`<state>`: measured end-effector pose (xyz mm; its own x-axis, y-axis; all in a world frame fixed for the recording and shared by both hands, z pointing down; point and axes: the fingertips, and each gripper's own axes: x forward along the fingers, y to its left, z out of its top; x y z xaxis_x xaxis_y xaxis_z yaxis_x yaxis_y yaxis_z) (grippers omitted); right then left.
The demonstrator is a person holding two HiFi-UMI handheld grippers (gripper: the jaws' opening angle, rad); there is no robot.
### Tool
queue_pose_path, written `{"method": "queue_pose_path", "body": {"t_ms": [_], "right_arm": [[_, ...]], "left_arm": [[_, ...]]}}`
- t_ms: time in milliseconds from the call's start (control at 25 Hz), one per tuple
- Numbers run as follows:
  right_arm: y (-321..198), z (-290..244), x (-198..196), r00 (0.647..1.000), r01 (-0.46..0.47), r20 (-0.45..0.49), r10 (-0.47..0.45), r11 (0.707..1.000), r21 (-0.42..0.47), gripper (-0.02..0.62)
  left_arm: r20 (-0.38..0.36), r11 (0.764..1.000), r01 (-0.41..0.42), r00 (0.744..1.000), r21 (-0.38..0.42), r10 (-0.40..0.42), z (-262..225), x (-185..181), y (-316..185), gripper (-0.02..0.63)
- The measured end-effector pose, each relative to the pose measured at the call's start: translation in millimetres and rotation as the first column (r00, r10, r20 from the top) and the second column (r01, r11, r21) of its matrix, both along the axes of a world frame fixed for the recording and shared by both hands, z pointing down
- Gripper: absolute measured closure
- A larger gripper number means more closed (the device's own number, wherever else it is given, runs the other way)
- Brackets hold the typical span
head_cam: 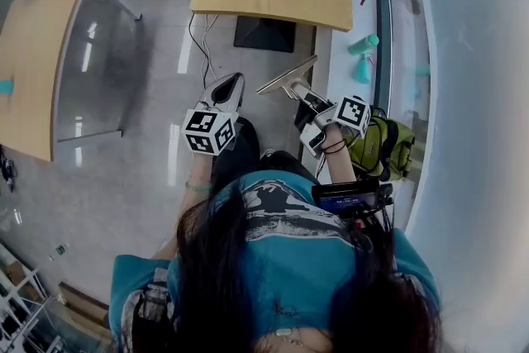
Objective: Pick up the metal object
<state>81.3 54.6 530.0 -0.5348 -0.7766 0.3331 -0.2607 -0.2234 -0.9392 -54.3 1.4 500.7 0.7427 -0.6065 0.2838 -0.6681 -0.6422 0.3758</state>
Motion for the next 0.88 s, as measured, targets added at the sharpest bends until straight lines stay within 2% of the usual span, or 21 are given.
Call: {"method": "queue_pose_path", "body": {"t_ms": [240,560,760,880], "right_arm": [[76,-1,13,0.999,-0.01,0.037,0.01,1.0,0.008,0.493],[137,8,9,0.998,-0.006,0.062,0.006,1.0,0.007,0.494],[159,7,-8,0.996,-0.012,0.083,0.011,1.0,0.009,0.492],[162,3,-24,0.997,-0.013,0.075,0.012,1.0,0.013,0.494]], "left_arm": [[0.023,1.0,0.006,1.0,-0.009,-0.006,-1,13,78,0.601],[0.078,1.0,-0.025,0.997,-0.018,0.026,1,13,157,0.601],[0.1,0.998,-0.053,0.993,-0.012,0.054,-7,4,180,0.601],[0.09,0.997,-0.072,0.993,-0.001,0.072,-13,-7,182,0.601]]}}
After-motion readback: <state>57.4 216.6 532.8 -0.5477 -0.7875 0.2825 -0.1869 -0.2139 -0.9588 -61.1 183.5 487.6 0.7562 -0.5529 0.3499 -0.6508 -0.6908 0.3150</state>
